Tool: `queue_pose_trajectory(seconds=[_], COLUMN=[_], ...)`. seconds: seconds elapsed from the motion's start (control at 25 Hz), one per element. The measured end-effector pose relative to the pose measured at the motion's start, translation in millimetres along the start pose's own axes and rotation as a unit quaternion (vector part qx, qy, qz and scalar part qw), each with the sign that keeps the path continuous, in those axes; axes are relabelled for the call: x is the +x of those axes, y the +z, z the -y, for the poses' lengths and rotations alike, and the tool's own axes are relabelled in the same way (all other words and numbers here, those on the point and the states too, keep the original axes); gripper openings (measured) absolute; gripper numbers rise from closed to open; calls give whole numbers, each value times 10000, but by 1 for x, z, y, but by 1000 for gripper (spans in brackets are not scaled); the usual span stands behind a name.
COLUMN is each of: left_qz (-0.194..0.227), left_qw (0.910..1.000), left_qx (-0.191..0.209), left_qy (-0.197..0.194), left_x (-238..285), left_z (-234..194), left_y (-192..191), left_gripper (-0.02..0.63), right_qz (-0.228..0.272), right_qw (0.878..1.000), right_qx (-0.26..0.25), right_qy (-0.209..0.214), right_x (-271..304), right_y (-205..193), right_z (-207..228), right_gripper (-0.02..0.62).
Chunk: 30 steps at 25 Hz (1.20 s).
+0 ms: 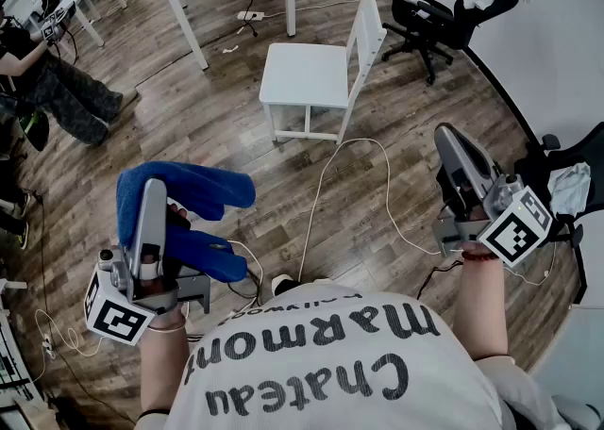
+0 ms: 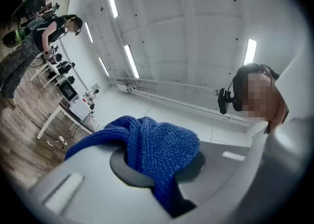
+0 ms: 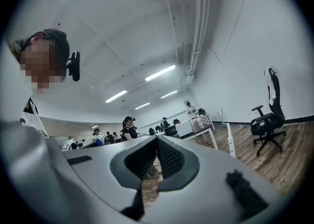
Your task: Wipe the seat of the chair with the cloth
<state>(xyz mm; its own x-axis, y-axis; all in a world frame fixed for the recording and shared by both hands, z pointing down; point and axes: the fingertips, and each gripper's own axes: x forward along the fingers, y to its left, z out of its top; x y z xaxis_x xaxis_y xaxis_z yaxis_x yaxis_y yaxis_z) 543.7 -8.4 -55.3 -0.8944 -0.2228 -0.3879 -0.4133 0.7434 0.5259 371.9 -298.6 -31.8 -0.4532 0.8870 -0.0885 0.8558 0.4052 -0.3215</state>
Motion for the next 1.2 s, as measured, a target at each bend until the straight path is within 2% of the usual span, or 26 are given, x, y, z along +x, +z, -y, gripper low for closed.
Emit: queue_pose_trajectory(seconds=[0.16,0.36,0.64,1.0,1.2], left_qz=[-4,-5,-242,-571,-691], left_qw=[10000,10000,9991,9948,9940], left_qx=[-3,-66,302,573,470], left_qy=[16,-9,179,615,704], left_x=[-1,-1,-4,-13,-12], left_z=[-1,-1,-11,-33,-42], left_y=[-3,-4,2,5,-1], left_gripper=[48,48,48,48,48], right_qz=[-33,-285,-395,-324,-435], right_qw=[10000,9988,9976,9985,9978], right_qx=[11,-389,-560,-417,-431], right_qy=[21,-9,50,168,247], right_x=[-1,2,18,35,47], right_y=[-4,-12,-12,-12,-21], right_z=[0,-6,-14,-24,-29], right_gripper=[14,14,14,14,14])
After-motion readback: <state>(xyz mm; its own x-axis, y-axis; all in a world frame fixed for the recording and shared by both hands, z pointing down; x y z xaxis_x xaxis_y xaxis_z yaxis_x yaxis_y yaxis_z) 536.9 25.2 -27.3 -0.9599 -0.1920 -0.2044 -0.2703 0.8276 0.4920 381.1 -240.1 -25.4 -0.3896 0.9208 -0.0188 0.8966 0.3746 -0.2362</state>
